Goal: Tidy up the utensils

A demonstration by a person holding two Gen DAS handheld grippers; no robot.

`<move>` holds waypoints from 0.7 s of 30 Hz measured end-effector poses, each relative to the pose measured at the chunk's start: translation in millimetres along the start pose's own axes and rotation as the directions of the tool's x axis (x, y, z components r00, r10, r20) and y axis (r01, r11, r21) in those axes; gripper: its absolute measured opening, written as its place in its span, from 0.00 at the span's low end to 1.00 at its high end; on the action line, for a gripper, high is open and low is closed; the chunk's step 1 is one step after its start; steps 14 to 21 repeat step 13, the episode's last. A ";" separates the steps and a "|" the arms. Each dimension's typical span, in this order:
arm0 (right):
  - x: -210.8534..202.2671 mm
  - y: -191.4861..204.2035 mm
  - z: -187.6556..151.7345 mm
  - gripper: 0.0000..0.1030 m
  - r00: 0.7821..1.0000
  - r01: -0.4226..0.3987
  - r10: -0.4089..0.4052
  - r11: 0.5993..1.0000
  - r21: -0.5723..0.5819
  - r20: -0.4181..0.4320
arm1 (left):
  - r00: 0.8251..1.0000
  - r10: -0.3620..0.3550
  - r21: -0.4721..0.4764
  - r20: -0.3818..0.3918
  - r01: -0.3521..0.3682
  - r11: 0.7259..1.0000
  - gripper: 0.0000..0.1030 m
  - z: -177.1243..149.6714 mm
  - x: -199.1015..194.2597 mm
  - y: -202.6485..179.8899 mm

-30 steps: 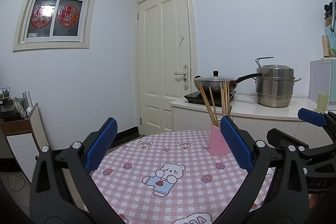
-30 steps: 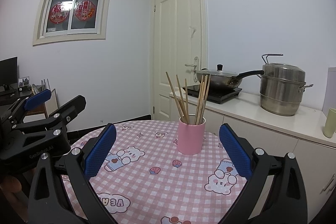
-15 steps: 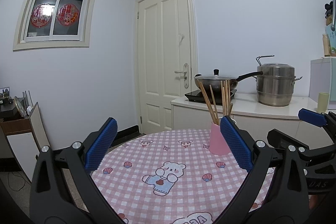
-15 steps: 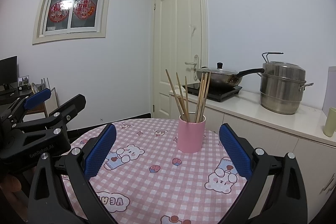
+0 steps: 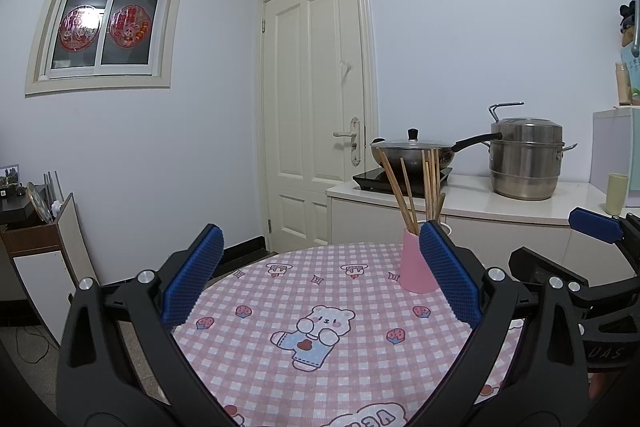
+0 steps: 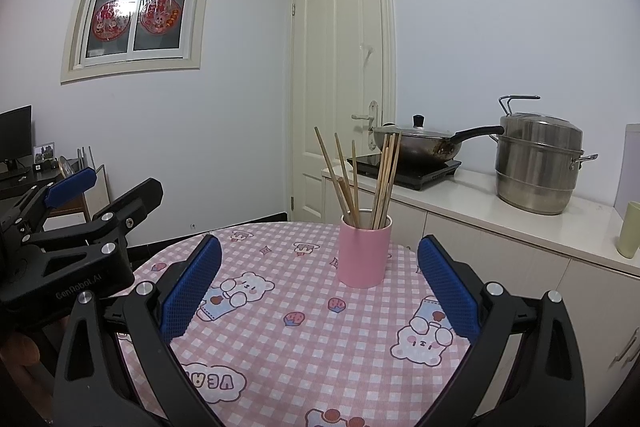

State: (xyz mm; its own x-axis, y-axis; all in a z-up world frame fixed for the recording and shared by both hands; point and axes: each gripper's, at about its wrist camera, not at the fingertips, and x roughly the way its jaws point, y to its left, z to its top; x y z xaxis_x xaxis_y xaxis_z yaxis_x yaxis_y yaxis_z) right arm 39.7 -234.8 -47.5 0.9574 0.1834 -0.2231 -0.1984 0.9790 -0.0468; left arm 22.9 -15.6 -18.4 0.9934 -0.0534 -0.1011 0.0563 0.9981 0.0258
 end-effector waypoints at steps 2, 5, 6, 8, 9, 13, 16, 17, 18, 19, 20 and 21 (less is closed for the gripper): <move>0.7 -0.1 -0.5 0.92 1.000 0.001 -0.001 1.000 0.000 -0.003 | 1.000 0.000 0.000 0.000 0.000 1.000 0.94 0.0 0.0 0.1; 1.8 -0.4 -1.5 0.92 1.000 0.002 -0.002 1.000 0.001 -0.006 | 1.000 -0.002 0.002 -0.002 0.002 1.000 0.94 -1.1 0.1 0.0; 2.3 -0.2 -1.6 0.92 1.000 0.003 -0.003 1.000 0.002 -0.008 | 1.000 -0.002 0.002 -0.004 0.002 1.000 0.94 -1.8 0.9 0.2; 4.6 -0.7 -2.6 0.92 1.000 0.006 -0.005 1.000 0.002 -0.016 | 1.000 -0.005 0.001 -0.010 0.005 1.000 0.94 -3.2 2.3 0.5; 5.7 -0.7 -2.8 0.92 1.000 0.007 -0.007 1.000 0.002 -0.020 | 1.000 -0.009 0.000 -0.014 0.009 1.000 0.94 -4.1 3.0 0.9; 8.7 -0.7 -3.9 0.92 0.999 0.012 -0.012 1.000 0.003 -0.032 | 0.999 -0.016 -0.003 -0.036 0.016 1.000 0.94 -6.9 8.2 1.1; 8.7 -0.7 -3.9 0.92 0.999 0.012 -0.012 1.000 0.003 -0.032 | 0.999 -0.016 -0.003 -0.036 0.016 1.000 0.94 -6.9 8.2 1.1; 8.7 -0.7 -3.9 0.92 0.999 0.012 -0.012 1.000 0.003 -0.032 | 0.999 -0.016 -0.003 -0.036 0.016 1.000 0.94 -6.9 8.2 1.1; 8.7 -0.7 -3.9 0.92 0.999 0.012 -0.012 1.000 0.003 -0.032 | 0.999 -0.016 -0.003 -0.036 0.016 1.000 0.94 -6.9 8.2 1.1; 8.7 -0.7 -3.9 0.92 0.999 0.012 -0.012 1.000 0.003 -0.032 | 0.999 -0.016 -0.003 -0.036 0.016 1.000 0.94 -6.9 8.2 1.1; 8.7 -0.7 -3.9 0.92 0.999 0.012 -0.012 1.000 0.003 -0.032 | 0.999 -0.016 -0.003 -0.036 0.016 1.000 0.94 -6.9 8.2 1.1; 8.7 -0.7 -3.9 0.92 0.999 0.012 -0.012 1.000 0.003 -0.032 | 0.999 -0.016 -0.003 -0.036 0.016 1.000 0.94 -6.9 8.2 1.1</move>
